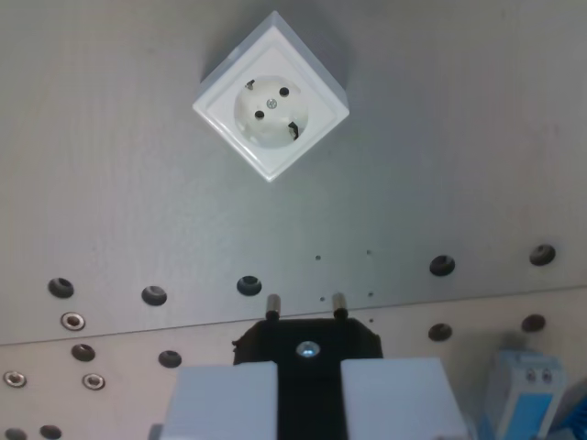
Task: Move above the white socket
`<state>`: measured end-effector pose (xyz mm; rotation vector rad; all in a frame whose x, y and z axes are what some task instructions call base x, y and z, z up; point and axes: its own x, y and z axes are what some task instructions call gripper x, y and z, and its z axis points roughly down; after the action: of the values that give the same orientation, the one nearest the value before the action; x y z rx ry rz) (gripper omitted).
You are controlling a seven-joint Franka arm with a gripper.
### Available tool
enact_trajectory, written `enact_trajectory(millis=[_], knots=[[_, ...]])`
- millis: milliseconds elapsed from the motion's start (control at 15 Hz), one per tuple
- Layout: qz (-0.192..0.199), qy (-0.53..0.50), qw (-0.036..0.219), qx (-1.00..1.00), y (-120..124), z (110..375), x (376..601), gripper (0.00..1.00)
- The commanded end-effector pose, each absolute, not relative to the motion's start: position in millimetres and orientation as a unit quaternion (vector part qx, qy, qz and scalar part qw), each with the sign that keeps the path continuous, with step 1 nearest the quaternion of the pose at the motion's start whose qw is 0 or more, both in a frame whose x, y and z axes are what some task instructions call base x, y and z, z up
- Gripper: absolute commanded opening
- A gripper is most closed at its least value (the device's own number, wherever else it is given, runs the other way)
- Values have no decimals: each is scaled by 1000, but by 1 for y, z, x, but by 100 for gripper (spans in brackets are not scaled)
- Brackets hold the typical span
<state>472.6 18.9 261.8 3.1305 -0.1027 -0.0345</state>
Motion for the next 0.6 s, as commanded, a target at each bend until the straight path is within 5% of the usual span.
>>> enact_trajectory(millis=[67,600], knots=[[30,62,9,998,12,246,471,0],[35,116,15,993,8,206,474,0]])
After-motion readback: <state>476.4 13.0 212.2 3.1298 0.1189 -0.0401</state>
